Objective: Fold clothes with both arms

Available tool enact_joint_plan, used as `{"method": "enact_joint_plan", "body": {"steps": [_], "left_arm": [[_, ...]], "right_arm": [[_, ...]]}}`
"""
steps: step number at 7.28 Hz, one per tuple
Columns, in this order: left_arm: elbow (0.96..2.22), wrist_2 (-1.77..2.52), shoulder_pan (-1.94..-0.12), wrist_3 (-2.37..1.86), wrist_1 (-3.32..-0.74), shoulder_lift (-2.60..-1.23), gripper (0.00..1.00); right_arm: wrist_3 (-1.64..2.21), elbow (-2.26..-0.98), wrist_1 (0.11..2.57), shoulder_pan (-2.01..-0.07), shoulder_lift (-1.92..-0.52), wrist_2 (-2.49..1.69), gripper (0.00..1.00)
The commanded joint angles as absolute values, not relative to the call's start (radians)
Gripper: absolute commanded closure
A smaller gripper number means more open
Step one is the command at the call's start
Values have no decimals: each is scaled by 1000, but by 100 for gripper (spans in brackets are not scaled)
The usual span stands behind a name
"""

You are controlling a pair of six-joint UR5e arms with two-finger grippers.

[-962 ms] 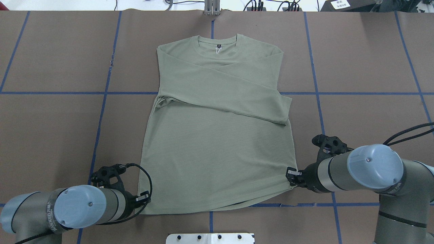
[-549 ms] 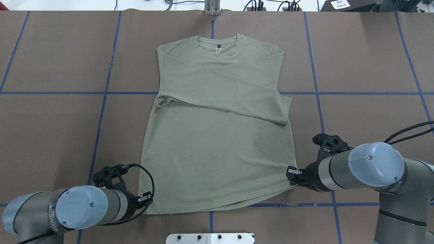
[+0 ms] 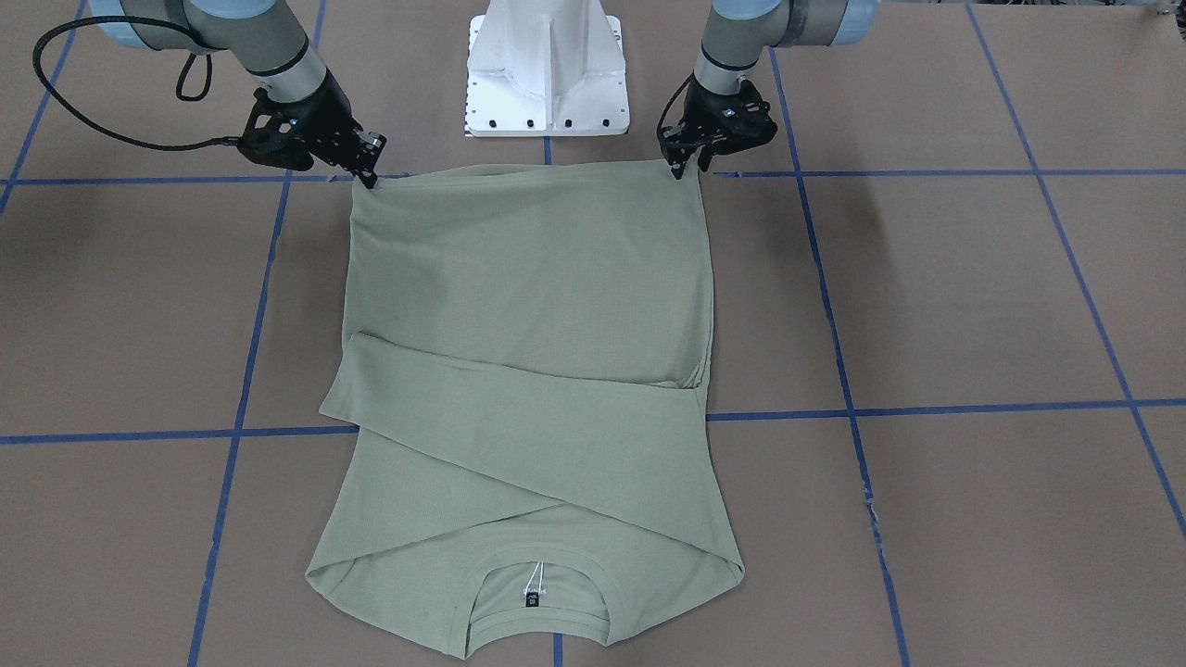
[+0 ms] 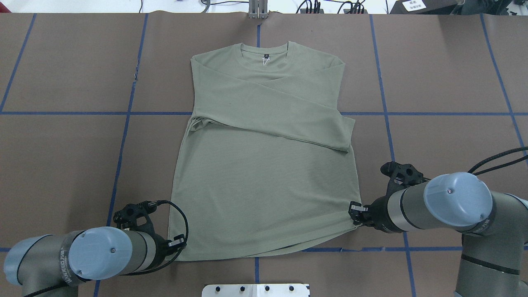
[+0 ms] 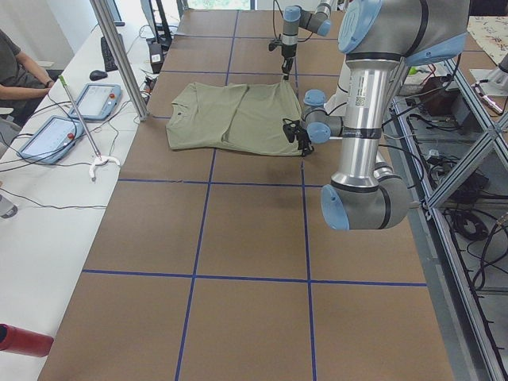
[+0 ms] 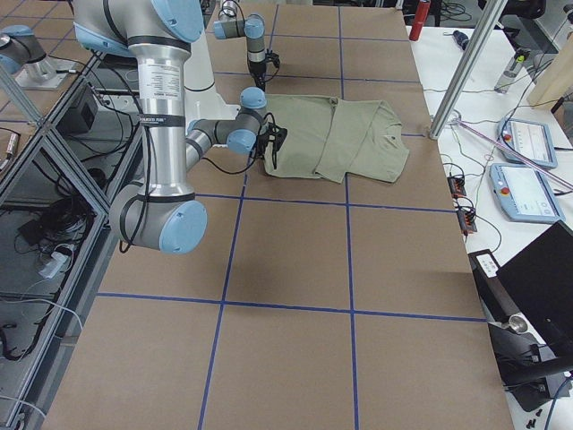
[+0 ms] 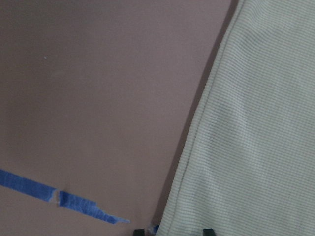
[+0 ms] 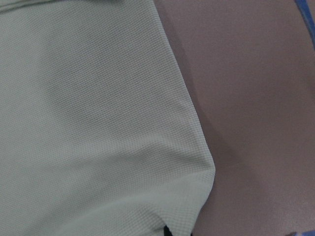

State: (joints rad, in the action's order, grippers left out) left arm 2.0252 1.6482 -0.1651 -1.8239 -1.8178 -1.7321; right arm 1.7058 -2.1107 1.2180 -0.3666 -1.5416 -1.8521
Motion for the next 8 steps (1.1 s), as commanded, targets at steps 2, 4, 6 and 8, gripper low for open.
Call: {"method": "enact_joint_plan", "body": {"steps": [2, 4, 6, 8], "left_arm": [[2045, 1652, -166, -1824, -1812, -1736, 100], [2060, 1654, -167, -1824, -1812, -1740, 100], [2159, 1660, -169, -1821, -1705, -1729, 100], [2251, 1690, -169, -1821, -1646, -1711, 100]], "right_arm": [[1706, -2111, 1218, -373, -1542, -1864, 100], [1706, -2111, 1218, -374, -1543, -1864, 100], [1706, -2134, 1216, -383, -1551, -1891, 100], [1704, -2222, 1216, -383, -1639, -1948, 100]]}}
